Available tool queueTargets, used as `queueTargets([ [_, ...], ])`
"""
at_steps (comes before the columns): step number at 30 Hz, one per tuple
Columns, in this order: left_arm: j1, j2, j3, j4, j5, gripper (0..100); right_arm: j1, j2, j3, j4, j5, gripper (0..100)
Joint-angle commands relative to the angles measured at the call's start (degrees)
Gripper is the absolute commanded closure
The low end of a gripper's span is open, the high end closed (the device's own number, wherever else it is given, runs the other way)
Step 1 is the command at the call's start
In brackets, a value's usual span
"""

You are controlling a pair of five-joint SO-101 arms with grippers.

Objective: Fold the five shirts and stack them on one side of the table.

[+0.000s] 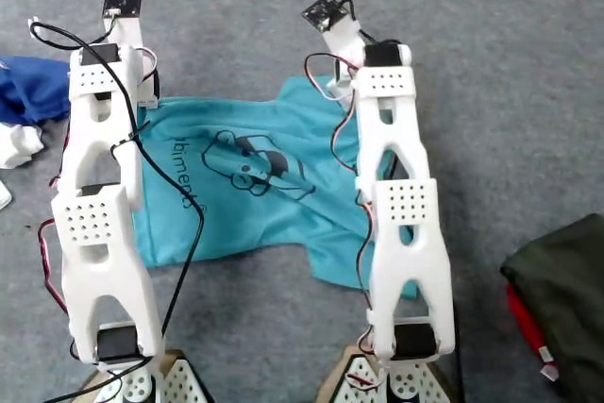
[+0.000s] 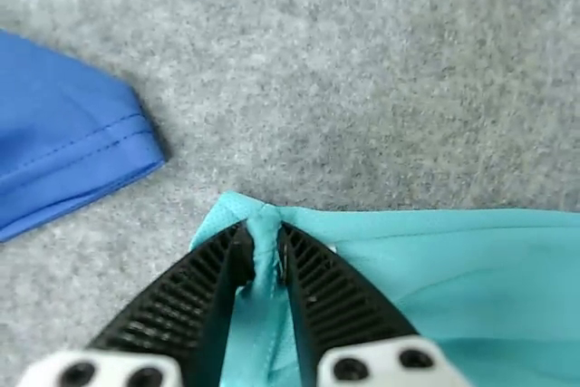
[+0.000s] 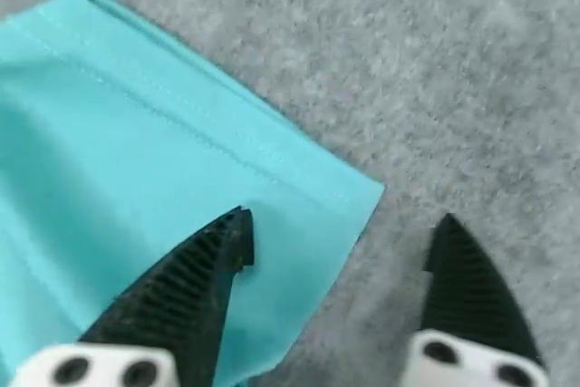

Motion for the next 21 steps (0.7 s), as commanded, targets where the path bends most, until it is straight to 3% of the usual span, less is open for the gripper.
queueTargets([
  [1, -0.6, -0.5, -1.2, -0.7, 0.4, 98, 1.6, 0.4, -1.2, -2.9, 3.3, 79.2],
  [9, -0.6, -0.5, -1.2, -0.7, 0.4, 98, 1.9, 1.0, -0.7, -2.8, 9.3, 82.7],
  [14, -0.6, 0.0, -1.2, -0.9, 0.4, 98, 2.1, 1.0, -1.0, -2.8, 9.2, 99.5],
  [21, -0.6, 1.2, -1.8, -0.9, 0.4, 98, 2.2, 0.6, -2.6, -3.2, 9.0, 99.4],
])
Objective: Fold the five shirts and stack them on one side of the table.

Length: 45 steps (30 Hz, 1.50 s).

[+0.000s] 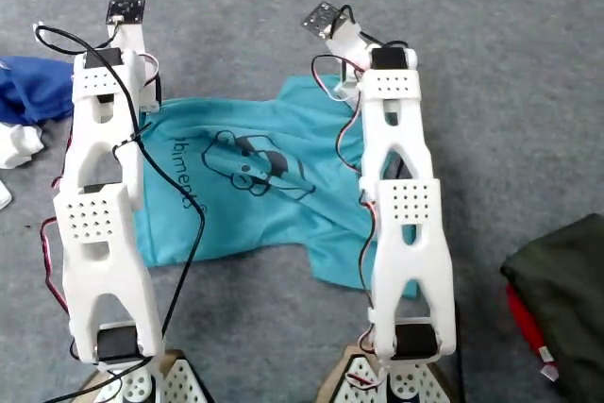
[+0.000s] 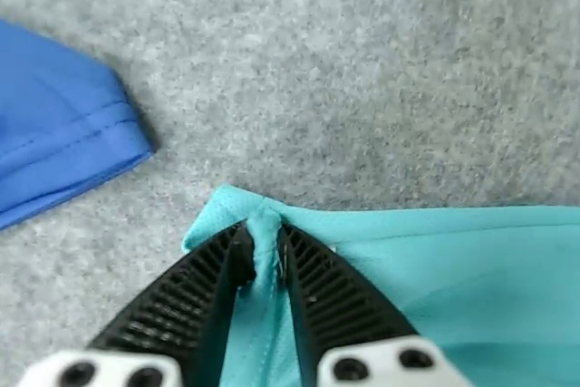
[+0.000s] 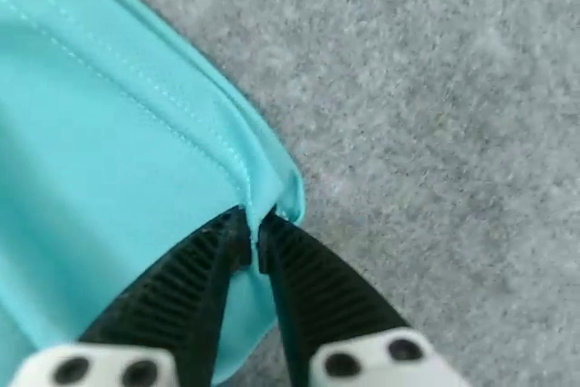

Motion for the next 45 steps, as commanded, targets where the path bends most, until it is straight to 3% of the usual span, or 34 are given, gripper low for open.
queueTargets([
  [1, -0.6, -0.8, -1.8, -0.9, 0.4, 98, 0.9, -0.7, -4.0, -0.8, 0.3, 99.4],
  [10, -0.7, -0.4, -3.4, -1.8, 2.7, 98, -0.9, -0.9, -24.0, -0.9, 0.6, 99.4],
  [18, 1.2, -3.4, -6.9, -1.1, 7.0, 98, -2.2, -7.1, -23.8, -8.8, 9.5, 99.4],
  [29, 1.6, -10.2, -22.7, 1.1, 8.5, 98, 0.2, -22.9, -23.8, -9.1, 9.6, 99.4],
  [36, 2.1, -10.8, -32.4, 6.9, 8.4, 98, 4.3, -26.8, -23.8, -17.8, 9.8, 99.4],
  [40, 3.3, -11.1, -37.1, 14.5, 4.5, 98, 5.0, -28.0, -23.8, -13.9, 9.8, 99.4],
  [45, 4.1, -10.7, -44.9, 26.2, 0.0, 98, 4.8, -34.2, -23.8, 4.9, 9.6, 99.4],
])
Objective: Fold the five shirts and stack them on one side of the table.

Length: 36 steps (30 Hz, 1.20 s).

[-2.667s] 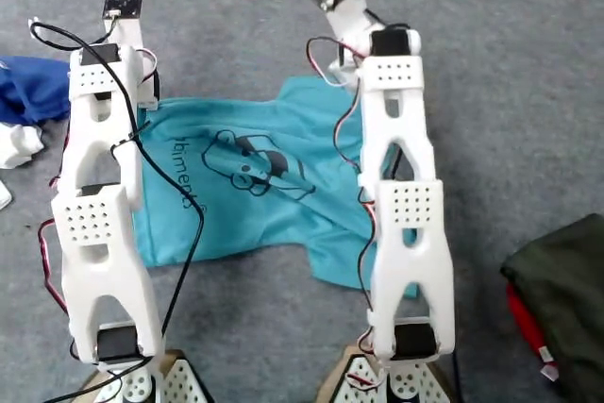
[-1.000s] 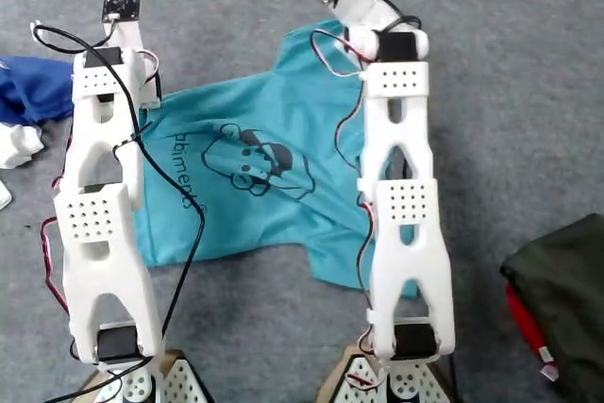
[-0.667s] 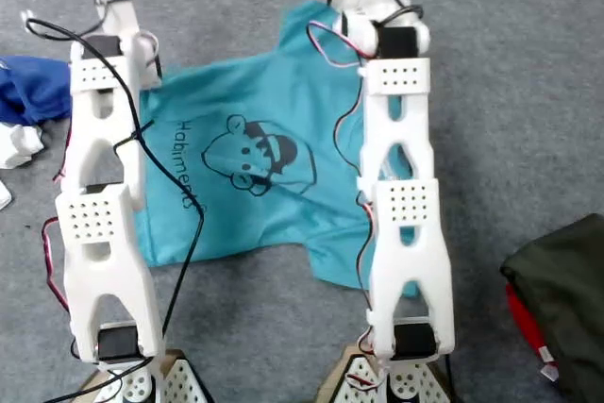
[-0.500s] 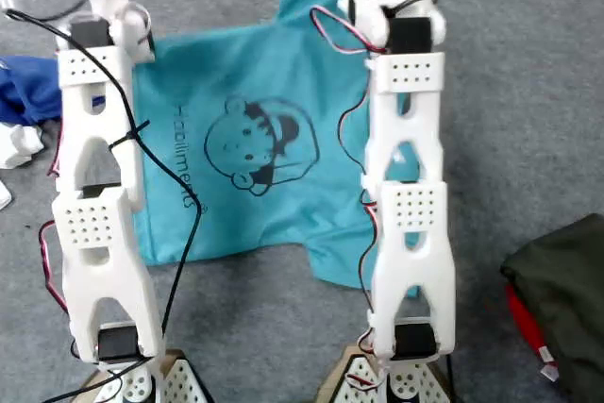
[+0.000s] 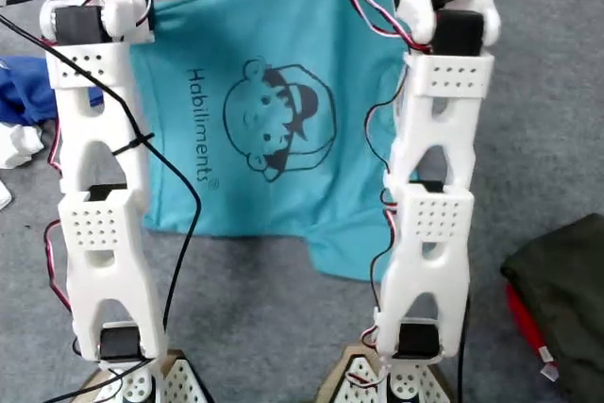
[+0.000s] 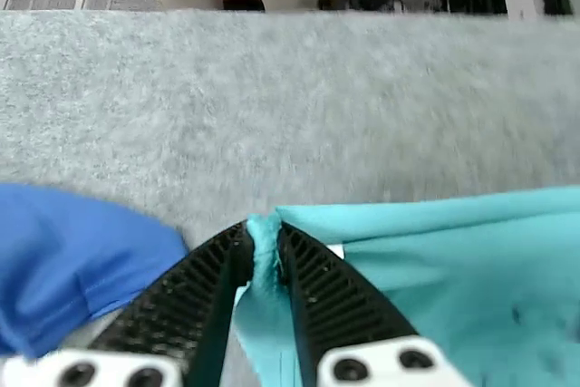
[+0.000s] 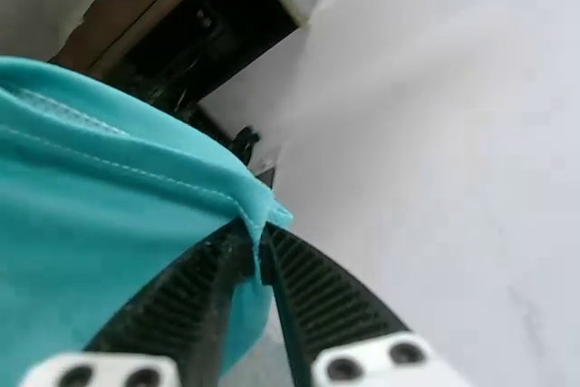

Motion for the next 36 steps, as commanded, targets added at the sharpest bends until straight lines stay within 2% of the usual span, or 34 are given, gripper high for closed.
queueTargets([
  [1, -0.2, -4.3, -7.0, 7.4, -1.7, 98, 0.8, -10.3, -2.8, 13.2, 0.4, 99.4],
  [5, -2.6, -4.3, -8.4, 11.8, -1.9, 98, 1.2, -12.8, -2.9, 24.0, 0.5, 99.4],
  [9, -4.4, -4.8, -7.9, 12.0, -1.9, 98, 2.2, -15.1, -2.8, 34.2, 0.4, 99.4],
  [13, -4.2, -4.8, -5.7, 12.1, -1.9, 98, 5.0, -16.9, -2.5, 34.3, -0.5, 99.4],
  [18, -2.9, -5.0, 6.6, 12.1, -1.6, 98, 6.3, -20.8, 5.3, 34.3, -1.7, 99.4],
  [25, -1.3, -12.0, 9.7, 12.1, 1.1, 98, 5.6, -34.9, 28.4, 34.2, -4.7, 99.4],
  [31, 2.0, -16.4, 21.2, 12.0, 1.0, 98, 5.3, -41.3, 49.7, 28.4, -5.8, 99.4],
  [36, 4.6, -16.4, 27.2, 11.9, 1.1, 98, -0.7, -40.4, 63.2, 23.4, -8.8, 97.5],
])
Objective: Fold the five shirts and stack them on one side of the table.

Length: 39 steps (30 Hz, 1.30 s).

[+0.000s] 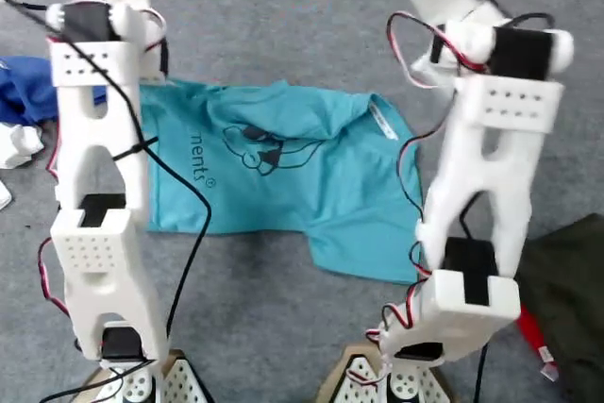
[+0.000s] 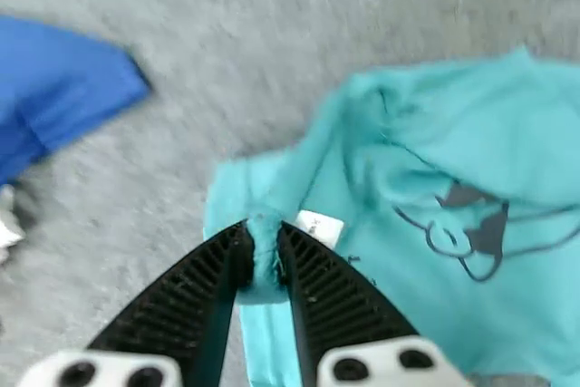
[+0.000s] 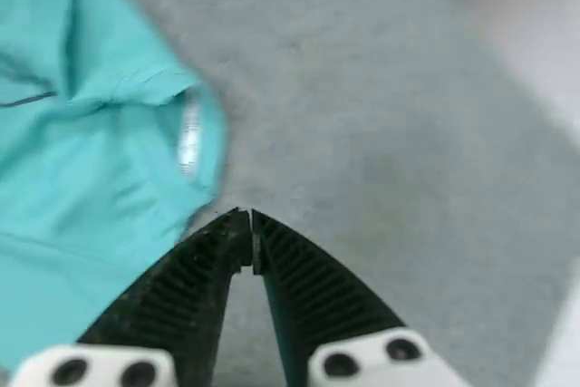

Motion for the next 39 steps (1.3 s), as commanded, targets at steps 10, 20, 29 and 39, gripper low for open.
queueTargets([
  [10, 1.1, -4.0, 21.6, -13.1, 0.8, 98, -15.0, 21.3, -0.1, -14.4, -11.1, 82.5],
  [20, 0.2, -4.1, 39.0, -33.8, 4.7, 98, -20.2, 51.2, -32.7, -10.2, -11.1, 77.6],
  [29, -2.5, -4.1, 42.5, -39.5, 7.8, 98, -20.0, 63.7, -45.8, -4.0, -11.1, 79.7],
  [39, -5.4, -3.5, 43.1, -41.2, 7.9, 98, -13.8, 61.8, -53.9, -2.1, -11.0, 98.8],
])
